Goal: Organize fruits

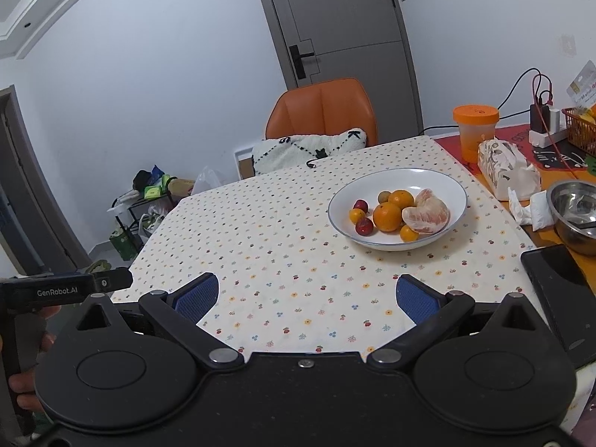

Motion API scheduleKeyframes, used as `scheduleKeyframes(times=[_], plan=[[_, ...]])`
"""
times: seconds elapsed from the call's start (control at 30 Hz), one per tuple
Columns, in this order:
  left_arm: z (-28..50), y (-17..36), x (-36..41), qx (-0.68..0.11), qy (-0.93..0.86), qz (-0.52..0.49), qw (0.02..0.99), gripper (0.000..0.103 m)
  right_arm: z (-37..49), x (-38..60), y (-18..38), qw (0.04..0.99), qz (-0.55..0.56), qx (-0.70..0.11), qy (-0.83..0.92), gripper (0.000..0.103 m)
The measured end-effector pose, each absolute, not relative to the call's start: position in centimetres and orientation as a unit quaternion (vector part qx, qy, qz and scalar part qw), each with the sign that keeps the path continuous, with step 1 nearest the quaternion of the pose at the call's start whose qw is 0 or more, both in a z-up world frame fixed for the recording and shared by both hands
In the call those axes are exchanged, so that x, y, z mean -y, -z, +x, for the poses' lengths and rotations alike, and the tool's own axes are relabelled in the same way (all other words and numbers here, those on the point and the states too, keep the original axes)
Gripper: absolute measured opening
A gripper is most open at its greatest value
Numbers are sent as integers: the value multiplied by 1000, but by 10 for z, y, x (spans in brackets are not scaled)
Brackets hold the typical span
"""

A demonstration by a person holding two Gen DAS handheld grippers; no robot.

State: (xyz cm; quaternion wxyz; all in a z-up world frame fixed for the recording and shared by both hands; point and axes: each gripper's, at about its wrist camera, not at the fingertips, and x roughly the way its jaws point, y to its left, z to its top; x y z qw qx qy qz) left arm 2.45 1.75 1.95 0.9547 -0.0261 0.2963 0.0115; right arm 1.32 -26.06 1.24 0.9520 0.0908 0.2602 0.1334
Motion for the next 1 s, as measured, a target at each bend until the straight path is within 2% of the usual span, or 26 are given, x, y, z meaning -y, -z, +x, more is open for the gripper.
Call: scheduleKeyframes(times=[1.0], plan=[[24,-19,-16,-297,-11,-26,954,103,12,257,-13,951,89,-261,-137,103]])
